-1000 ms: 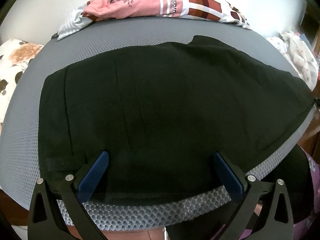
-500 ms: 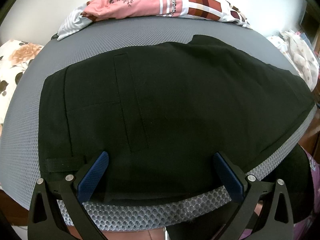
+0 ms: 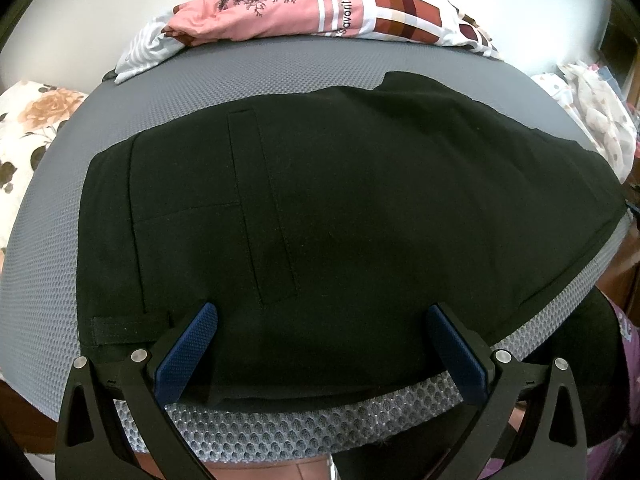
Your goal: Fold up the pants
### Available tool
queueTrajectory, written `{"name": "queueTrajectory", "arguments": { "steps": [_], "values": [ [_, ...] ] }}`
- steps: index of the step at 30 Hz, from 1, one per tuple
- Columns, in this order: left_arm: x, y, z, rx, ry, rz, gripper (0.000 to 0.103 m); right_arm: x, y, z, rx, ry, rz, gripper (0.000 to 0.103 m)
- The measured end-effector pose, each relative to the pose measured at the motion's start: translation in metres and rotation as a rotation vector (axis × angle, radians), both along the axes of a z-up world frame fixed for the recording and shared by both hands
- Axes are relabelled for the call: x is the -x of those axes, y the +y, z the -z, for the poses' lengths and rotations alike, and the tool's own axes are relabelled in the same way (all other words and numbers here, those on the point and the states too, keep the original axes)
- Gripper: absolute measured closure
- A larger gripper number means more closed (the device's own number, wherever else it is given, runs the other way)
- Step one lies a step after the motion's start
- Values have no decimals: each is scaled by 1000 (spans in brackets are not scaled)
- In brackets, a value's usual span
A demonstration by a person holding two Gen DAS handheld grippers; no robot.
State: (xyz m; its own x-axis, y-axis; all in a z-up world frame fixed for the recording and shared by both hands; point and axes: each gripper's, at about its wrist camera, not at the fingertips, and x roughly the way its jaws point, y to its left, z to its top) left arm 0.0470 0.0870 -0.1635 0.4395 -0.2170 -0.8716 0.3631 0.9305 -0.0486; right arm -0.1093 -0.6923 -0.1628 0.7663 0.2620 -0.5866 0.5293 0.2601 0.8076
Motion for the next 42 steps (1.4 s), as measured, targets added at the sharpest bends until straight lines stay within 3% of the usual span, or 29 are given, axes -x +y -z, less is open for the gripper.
{"name": "queueTrajectory", "arguments": {
  "steps": [9,14,15,16,22,27,29,30,31,32,34,42],
  "values": [
    [0,0,0,-1,0,1,0,-16,1,-4,44,-20,-8,62],
    [0,0,0,0,0,1,0,-26,1,5,-6,-21,-23,64],
    [0,0,0,0,0,1,0,-28,2,3,5,-15,-30,72],
    [0,0,0,1,-1,1,0,-29,3,2,8,-10,-35,91],
    [0,-1,-1,1,-4,1,0,-25,7,-4,13,-50,-24,94],
    [0,-1,-1,1,-4,1,0,-26,4,3,-13,-54,-36,90],
    [0,0,-1,1,-4,2,0,-29,3,5,-24,-38,-28,81],
    [0,-1,-1,1,-4,3,0,-30,3,6,-22,-30,-21,68],
    [0,-1,-1,1,-4,2,0,-33,4,7,-22,-30,-22,67],
    [0,-1,-1,1,-3,2,0,-37,5,8,-13,-23,-35,68],
    [0,-1,-1,1,-1,3,0,-44,10,8,11,26,-67,93],
    [-3,3,-4,13,18,40,0,4,10,-20,-31,-87,-12,94]
  ]
}}
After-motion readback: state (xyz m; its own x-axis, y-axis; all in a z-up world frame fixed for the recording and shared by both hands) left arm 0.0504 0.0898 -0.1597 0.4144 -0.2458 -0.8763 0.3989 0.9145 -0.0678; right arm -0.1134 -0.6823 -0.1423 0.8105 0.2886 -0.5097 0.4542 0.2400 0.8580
